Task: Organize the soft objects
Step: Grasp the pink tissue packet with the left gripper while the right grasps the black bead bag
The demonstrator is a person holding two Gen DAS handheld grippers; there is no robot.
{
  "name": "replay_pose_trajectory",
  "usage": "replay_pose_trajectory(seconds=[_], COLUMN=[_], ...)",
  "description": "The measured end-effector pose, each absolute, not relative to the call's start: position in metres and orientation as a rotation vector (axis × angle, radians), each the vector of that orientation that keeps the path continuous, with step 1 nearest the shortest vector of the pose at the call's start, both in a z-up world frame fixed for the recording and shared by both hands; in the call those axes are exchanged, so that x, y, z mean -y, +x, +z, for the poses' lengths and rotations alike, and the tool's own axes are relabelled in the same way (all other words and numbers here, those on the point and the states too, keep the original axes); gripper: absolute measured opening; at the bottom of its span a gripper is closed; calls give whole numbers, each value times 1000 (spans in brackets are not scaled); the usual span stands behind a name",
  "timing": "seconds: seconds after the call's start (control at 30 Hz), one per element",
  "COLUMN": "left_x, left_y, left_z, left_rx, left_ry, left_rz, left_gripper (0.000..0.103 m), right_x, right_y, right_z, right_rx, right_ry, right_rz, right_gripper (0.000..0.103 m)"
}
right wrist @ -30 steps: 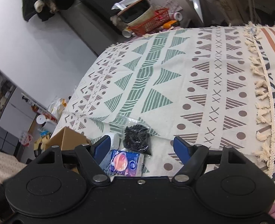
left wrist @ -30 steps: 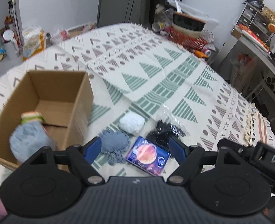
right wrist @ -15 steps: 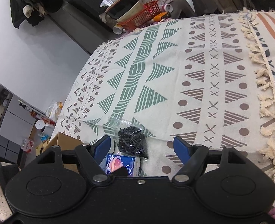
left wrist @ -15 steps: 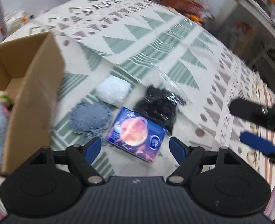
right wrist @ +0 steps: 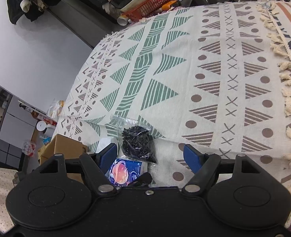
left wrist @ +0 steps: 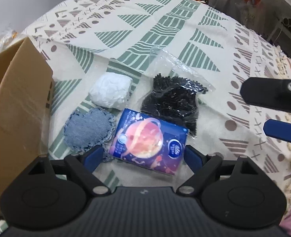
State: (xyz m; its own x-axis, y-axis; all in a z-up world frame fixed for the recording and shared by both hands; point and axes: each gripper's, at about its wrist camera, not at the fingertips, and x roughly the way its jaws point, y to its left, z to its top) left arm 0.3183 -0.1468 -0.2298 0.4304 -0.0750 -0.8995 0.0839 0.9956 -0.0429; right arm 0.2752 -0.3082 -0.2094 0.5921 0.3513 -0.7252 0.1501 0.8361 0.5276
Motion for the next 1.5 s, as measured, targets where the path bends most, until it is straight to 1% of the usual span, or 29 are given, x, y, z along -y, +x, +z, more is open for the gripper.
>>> replay_pose_trajectory(seconds=[0.17, 0.27, 0.57, 0.77, 0.87, 0.9, 0.93, 0.97, 1.0, 1.13, 1.5], left_x=[146, 142, 126, 114, 109, 108, 106, 105, 104, 101, 99], left_y=[317, 316, 320, 327, 330, 330, 330, 329, 329, 325, 302], left_z=[-232, -229, -210, -201, -204, -205, -206, -206, -206, -204, -183], left_rx=[-1093, -1080, -1064, -1060, -1077, -1082, -1086, -1089, -1091, -1089, -1024], left_ry=[9, -25, -117, -125, -124, -127, -129, -130, -130, -130, -117], left_rz=[-118, -135, -145, -137, -131, -129, -129, -128, -125, -115, -113], left_gripper=[87, 77, 76, 76, 76, 76, 76, 76, 76, 76, 76], right_x=[304, 299, 282, 273, 271, 270, 271, 271, 271, 266, 270], right_y=[286, 291, 301, 310, 314, 315, 316, 316, 316, 313, 293], right_z=[-219, -223, -233, -243, -250, -253, -256, -258, -259, -252, -222], right_rx=[-941, -942, -962, -988, -1011, -1020, -1028, -1034, -1035, -1027, -932], right_ry=[626, 629, 610, 622, 631, 631, 632, 640, 646, 604, 551], right_rz=[154, 160, 163, 154, 145, 140, 134, 131, 134, 148, 157], right_gripper=[73, 72, 68, 61, 50, 44, 40, 38, 33, 28, 26])
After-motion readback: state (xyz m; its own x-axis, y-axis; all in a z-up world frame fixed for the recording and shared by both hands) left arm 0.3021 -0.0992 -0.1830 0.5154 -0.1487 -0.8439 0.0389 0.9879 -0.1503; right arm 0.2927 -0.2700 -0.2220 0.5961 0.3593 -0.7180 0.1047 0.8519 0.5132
